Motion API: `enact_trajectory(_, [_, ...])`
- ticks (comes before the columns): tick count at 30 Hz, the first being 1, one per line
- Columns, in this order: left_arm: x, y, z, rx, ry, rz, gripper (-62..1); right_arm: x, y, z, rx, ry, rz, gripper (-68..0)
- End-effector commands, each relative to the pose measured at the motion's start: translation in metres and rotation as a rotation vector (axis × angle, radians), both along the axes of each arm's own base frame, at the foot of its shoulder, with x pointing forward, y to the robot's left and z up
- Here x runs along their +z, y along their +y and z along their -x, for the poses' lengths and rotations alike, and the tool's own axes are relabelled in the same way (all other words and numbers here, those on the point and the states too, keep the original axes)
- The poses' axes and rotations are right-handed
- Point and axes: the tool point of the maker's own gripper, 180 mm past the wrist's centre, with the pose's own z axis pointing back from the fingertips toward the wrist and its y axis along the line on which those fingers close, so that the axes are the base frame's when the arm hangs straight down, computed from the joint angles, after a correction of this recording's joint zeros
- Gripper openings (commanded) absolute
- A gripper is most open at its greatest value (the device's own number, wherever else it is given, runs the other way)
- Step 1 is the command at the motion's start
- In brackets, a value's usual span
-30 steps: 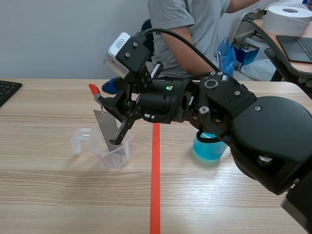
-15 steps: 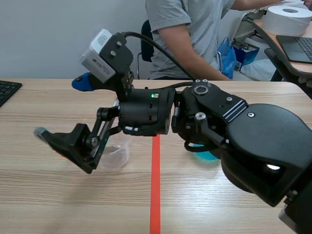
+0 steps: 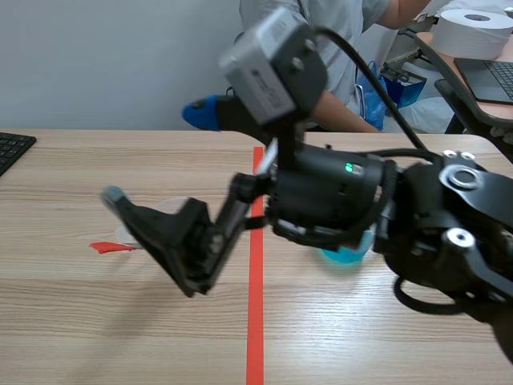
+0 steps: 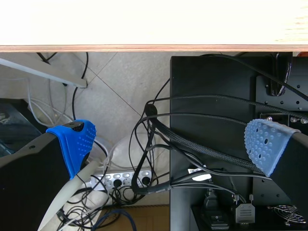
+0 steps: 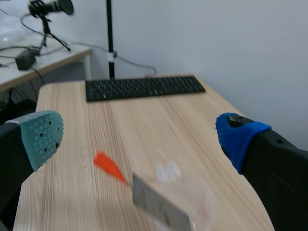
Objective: Do the redox reaction experiment.
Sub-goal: 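Return to the home posture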
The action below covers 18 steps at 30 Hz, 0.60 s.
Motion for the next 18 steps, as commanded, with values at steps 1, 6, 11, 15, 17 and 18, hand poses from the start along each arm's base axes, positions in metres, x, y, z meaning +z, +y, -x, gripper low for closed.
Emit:
enact_trajectory(1, [0.003, -0.002, 0.000, -0.005, -0.007, 0.004, 1.4, 0.009, -0.018, -0.005, -0.037, -0.010, -0.025, 0.4])
enact_trajectory(6, [0.024, -0.005, -0.032, -0.066, -0.116, 0.002, 1.4, 0.009, -0.066, -0.007, -0.150, 0.008, 0.012, 0.4])
enact_trajectory(11, [0.051, -0.004, -0.067, -0.142, -0.206, -0.025, 1.4, 0.020, -0.104, -0.006, -0.268, -0.004, 0.060, 0.4])
enact_trajectory(15, [0.080, -0.013, -0.096, -0.222, -0.308, -0.059, 1.4, 0.028, -0.122, 0.004, -0.326, -0.006, 0.099, 0.4])
enact_trajectory(17, [0.094, -0.024, -0.107, -0.288, -0.352, -0.062, 1.4, 0.033, -0.128, 0.010, -0.349, -0.007, 0.108, 0.4])
enact_trajectory(18, [0.101, -0.031, -0.112, -0.320, -0.372, -0.058, 1.4, 0.034, -0.131, 0.013, -0.361, -0.004, 0.112, 0.4])
